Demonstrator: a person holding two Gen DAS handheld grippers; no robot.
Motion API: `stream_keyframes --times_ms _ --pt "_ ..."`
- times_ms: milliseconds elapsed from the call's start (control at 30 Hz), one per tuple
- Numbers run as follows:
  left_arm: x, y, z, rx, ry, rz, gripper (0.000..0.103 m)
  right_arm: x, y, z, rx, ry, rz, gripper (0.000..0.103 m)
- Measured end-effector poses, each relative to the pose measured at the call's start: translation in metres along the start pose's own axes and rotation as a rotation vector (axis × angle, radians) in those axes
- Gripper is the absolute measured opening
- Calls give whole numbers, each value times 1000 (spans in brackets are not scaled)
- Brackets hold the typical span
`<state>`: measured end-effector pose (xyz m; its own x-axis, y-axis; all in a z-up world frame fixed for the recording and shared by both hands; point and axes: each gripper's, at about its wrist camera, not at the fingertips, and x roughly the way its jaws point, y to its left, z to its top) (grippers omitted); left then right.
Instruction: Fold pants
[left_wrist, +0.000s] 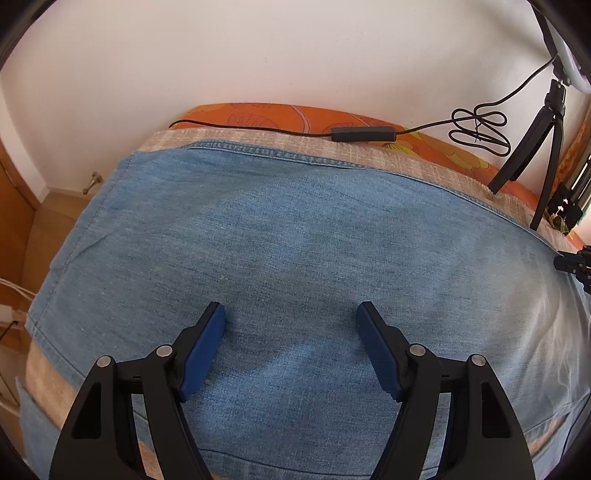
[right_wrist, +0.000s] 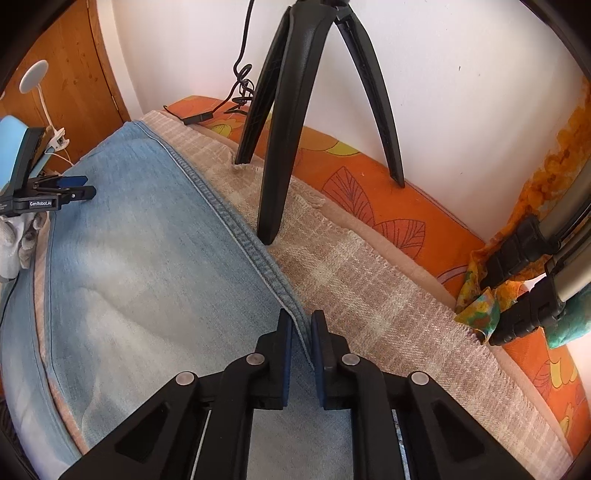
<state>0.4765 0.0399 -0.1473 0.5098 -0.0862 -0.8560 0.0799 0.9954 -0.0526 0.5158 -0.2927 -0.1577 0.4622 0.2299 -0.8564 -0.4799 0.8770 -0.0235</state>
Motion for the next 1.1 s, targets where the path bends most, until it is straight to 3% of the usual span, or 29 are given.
stream_keyframes --times_ms 167,300,400,500,833,900,1000,1033,1100 --pt "-6 13 10 -88 17 -30 74 -44 26 -11 -17 -97 9 0" --pt "-19 27 27 -207 -7 -95 74 -79 56 -32 -43 -148 24 0" --pt "-27 31 44 -260 -31 -128 74 -95 83 -54 -91 -155 49 0" --pt "-20 25 62 -255 0 -133 76 -97 110 -76 -140 -133 91 0" --pt "37 17 77 -280 142 41 79 -100 157 -105 -270 -108 122 0" --pt "45 19 77 -284 151 91 79 -100 158 -107 -279 -109 121 0" --pt "46 26 71 -331 104 98 76 -100 156 -108 -271 -108 124 0" --pt "44 28 69 -339 82 101 72 -100 156 -107 -268 -108 119 0" --pt "41 30 64 -332 48 133 55 -101 154 -106 -261 -113 113 0"
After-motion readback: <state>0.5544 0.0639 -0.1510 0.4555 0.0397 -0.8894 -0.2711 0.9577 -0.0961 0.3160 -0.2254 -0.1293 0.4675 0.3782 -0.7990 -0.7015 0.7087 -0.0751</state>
